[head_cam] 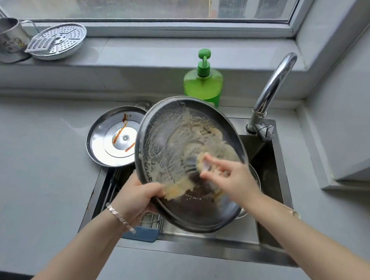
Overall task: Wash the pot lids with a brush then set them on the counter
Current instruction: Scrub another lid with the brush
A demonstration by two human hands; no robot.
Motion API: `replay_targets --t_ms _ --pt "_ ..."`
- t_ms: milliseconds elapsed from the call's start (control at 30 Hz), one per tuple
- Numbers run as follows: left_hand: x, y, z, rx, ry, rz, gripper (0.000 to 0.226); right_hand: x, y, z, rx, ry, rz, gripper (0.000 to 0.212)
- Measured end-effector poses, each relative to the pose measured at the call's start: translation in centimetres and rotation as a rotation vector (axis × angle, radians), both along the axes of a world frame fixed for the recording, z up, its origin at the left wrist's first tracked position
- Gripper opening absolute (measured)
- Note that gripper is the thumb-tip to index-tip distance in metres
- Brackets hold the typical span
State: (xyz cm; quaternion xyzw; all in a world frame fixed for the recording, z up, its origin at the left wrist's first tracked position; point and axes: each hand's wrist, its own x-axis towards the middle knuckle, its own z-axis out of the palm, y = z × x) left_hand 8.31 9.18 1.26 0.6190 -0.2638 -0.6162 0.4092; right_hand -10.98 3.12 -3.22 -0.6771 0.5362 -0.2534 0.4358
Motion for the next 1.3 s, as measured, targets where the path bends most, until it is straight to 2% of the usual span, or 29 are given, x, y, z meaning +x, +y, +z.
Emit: replay_targets --t_ms 67,167,300,433,567,667,700,800,833,933,967,1067,1100,1200,1233,1300 --pt "-0.1 -0.3 0.0 -0.015 -0.010 0.020 0.043 0.0 0.5 0.3 -0.007 0.041 0.026 0.050" --pt "-0.2 -0.3 0.0 -0.030 -0.011 0.061 0.042 1.4 3.5 1.1 -0.016 -0.088 0.245 0.048" --pt "-0.3 -0.3 0.1 -0.024 -0.015 0.129 0.031 -0.5 0.2 -0.5 0.023 0.021 0.008 0.042" --pt "-0.4 -0.3 0.2 -0.046 -0.052 0.182 0.029 1.0 3.2 0.8 0.024 -0.033 0.265 0.042" --pt "0.0 -0.2 0.4 -0.067 -0.047 0.229 0.034 -1.1 0.4 -0.6 0.022 0.133 0.022 0.042" --pt "0.1 -0.3 0.6 -0.067 -0.065 0.242 0.035 0.4 3.2 0.9 0.003 0.047 0.262 0.049" --pt "0.1 -0.3 0.7 -0.065 -0.065 0.242 0.039 0.2 3.2 1.0 0.002 0.054 0.267 0.049" --pt "0.0 -0.1 0.7 -0.070 -0.061 0.275 0.036 -1.7 0.2 -0.4 0.040 0.118 -0.009 0.045" --pt "-0.2 -0.2 0.7 -0.066 -0.064 0.295 0.033 -1.8 0.2 -0.7 0.035 0.130 -0.020 0.044" --pt "-0.9 -0.4 0.7 -0.069 -0.057 0.313 0.035 -0.3 3.2 1.2 0.044 0.015 0.225 0.043" --pt "-1.0 -0.3 0.6 -0.069 -0.048 0.316 0.035 -0.5 3.3 1.3 0.045 0.024 0.239 0.045" --pt "-0.9 0.0 0.8 -0.067 -0.040 0.352 0.035 -2.7 0.7 -0.2 0.039 0.170 -0.001 0.046" --pt "-0.9 0.0 0.8 -0.070 -0.046 0.366 0.035 -3.1 0.7 -0.7 0.044 0.199 -0.006 0.046" --pt "-1.1 0.0 1.0 -0.068 -0.066 0.370 0.038 -1.8 3.4 0.3 0.033 0.158 0.213 0.046" --pt "-1.2 0.2 1.1 -0.066 -0.070 0.361 0.039 -1.9 3.4 0.4 0.036 0.181 0.226 0.046" --pt "-1.3 0.4 1.5 -0.070 -0.072 0.350 0.039 -3.2 1.3 -0.2 0.055 0.309 0.084 0.046"
